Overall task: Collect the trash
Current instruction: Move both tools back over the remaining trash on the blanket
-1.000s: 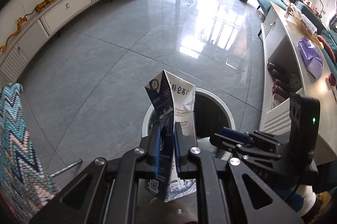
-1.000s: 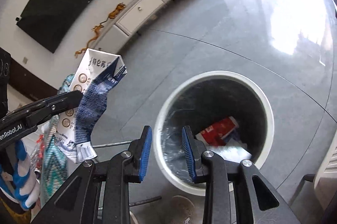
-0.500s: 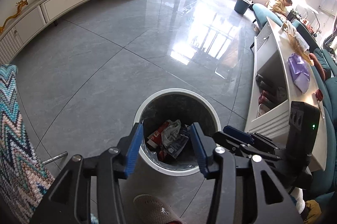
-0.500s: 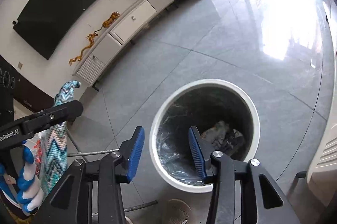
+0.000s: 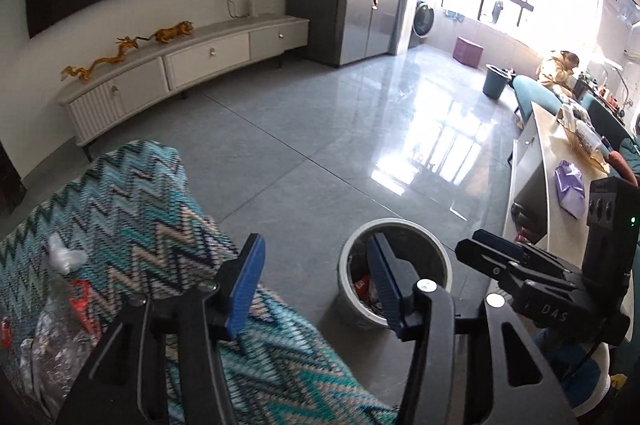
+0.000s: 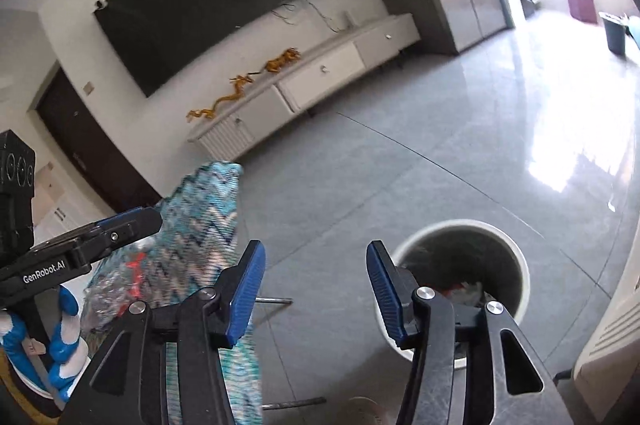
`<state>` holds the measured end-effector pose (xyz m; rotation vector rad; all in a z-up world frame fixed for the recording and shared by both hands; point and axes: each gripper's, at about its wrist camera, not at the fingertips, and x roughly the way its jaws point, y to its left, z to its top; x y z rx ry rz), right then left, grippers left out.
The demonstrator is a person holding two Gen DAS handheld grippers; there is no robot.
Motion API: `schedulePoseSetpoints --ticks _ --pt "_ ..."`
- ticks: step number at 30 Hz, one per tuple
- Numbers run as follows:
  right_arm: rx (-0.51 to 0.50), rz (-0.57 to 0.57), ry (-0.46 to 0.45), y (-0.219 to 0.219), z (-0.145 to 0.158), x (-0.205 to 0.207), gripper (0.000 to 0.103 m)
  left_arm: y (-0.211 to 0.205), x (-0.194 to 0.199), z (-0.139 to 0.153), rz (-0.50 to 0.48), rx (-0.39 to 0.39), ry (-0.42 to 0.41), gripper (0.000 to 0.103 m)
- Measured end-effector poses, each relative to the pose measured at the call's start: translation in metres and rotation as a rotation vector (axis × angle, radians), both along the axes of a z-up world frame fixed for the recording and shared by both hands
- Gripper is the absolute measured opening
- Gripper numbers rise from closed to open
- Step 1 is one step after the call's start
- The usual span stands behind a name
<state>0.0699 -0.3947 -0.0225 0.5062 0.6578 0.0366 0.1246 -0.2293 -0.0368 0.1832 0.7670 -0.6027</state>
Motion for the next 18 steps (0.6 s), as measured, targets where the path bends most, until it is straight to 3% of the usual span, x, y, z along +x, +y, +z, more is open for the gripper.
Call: schedulePoseSetpoints --ticks 11,15,18 --pt "-0.057 0.126 -0.118 0.099 0.061 0.002 0.053 0.148 -0.039 0.047 0.218 -0.046 -0.172 0.054" --pt "-0.073 0.158 -0.129 0.126 0.070 0.001 0.058 0.198 -0.055 0.045 0.300 -0.044 -0.215 0.069" --pt "-0.085 0.187 -0.131 0.145 0.075 0.000 0.058 0.232 -0.062 0.040 0.354 -0.053 -0.208 0.070"
